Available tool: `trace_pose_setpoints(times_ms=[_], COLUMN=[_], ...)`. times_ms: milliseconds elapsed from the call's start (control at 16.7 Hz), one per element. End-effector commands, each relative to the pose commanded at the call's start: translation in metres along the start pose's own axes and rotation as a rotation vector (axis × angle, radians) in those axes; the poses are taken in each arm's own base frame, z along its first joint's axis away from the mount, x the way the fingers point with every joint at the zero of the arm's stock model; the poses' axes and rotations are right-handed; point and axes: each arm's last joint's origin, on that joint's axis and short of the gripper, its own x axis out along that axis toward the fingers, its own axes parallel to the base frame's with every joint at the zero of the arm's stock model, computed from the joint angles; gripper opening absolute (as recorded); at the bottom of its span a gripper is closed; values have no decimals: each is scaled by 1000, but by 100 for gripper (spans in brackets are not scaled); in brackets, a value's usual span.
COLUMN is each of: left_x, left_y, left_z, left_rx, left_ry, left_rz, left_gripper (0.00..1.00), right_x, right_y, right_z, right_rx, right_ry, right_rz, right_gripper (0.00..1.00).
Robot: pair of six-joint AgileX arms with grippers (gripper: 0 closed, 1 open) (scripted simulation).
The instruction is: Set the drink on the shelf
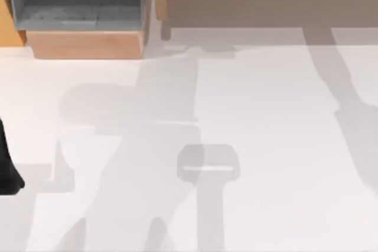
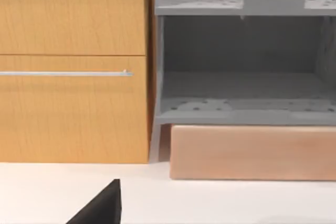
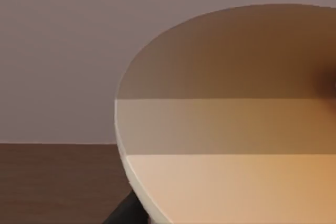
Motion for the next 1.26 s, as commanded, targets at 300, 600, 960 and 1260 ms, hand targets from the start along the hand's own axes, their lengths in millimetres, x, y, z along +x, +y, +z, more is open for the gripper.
trace_pose_setpoints(times_ms=[300, 600, 960, 1260], left_x=[0, 0, 0, 0], left_y=[0, 0, 0, 0], left_z=[0, 0, 0, 0], left_rx=[0, 0, 0, 0], left_ry=[0, 0, 0, 0], left_rz=[0, 0, 0, 0], left_gripper=[100, 100, 100, 100], right_x=[0, 0, 0, 0], right_y=[0, 0, 0, 0], right_z=[0, 0, 0, 0], right_rx=[0, 0, 0, 0], right_ry=[0, 0, 0, 0], right_rz=[0, 0, 0, 0], right_gripper=[23, 60, 100, 100])
